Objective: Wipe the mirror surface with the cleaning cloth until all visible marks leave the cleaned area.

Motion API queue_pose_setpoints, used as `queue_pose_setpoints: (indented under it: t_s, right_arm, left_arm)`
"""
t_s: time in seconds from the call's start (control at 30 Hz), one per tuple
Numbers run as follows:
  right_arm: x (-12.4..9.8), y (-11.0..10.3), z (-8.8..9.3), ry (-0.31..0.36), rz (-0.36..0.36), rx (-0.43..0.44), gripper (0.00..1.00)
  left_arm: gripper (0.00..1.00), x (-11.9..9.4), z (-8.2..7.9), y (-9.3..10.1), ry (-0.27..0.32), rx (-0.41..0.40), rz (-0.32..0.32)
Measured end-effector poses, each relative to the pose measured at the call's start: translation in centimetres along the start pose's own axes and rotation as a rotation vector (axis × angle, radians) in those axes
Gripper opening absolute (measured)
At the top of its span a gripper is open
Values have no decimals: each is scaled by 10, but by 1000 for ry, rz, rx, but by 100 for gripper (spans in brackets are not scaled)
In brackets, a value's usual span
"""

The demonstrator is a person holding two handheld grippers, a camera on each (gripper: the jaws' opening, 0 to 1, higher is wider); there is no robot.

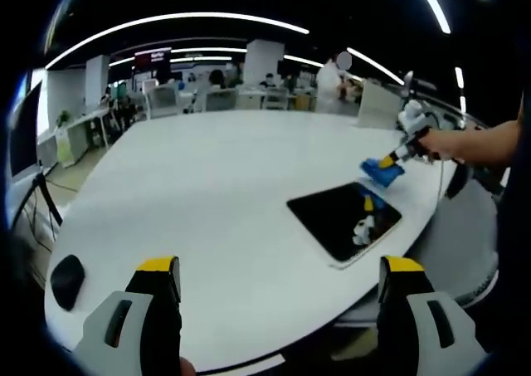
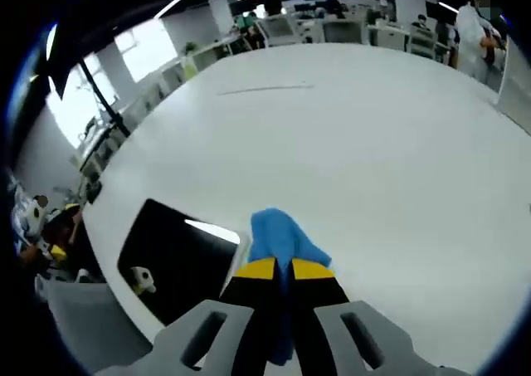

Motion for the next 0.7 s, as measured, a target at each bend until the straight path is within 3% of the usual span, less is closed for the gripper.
queue_pose_setpoints:
  t_s: [0.07, 0.17, 0.2, 0.23, 0.27, 0.3, 0.4, 0.53, 0.6, 0.7]
  right_arm:
    - [6, 9, 12, 1, -10, 39, 1]
    - [16, 16, 36, -73, 21, -53, 4]
    - [16, 11, 27, 16, 7, -107, 4]
    - [15, 7, 27, 10, -17, -78, 8]
    - [10, -2, 25, 29, -76, -31, 18]
    - [7, -4, 19, 82, -94, -13, 25]
    - [-12, -8, 13, 163, -123, -64, 35]
    - [-39, -12, 24, 234, -159, -160, 47]
    - [-49, -7, 36, 249, -131, -241, 57]
    - [-65, 4, 53, 296, -74, -335, 83]
  left_arm:
    - [100, 2, -2, 3, 1, 4, 5]
    - [100, 3, -6, 4, 3, 12, 11]
    - [100, 3, -7, 4, 2, 16, 12]
    - [100, 2, -8, 3, 2, 23, 11]
    - [100, 2, -8, 2, 0, 30, 9]
    - [100, 0, -9, 1, 0, 33, 6]
    - [100, -4, -9, -4, 3, 27, -5]
    - [100, -14, -2, -13, -20, 41, -21]
    - [100, -20, 1, -20, -30, 40, -34]
    - [100, -25, -1, -26, -22, 32, -43]
Point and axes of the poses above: the point that each gripper's makers call its tool centre point, and the gripper's own axes: x roughly forward along the fingers, y roughly to its right, z roughly out of its underside, the point moved 3 cm from there along -x, roughly backward along the fingers, and after that the axes turned 6 degrees about -x, right-handed, at the moved point
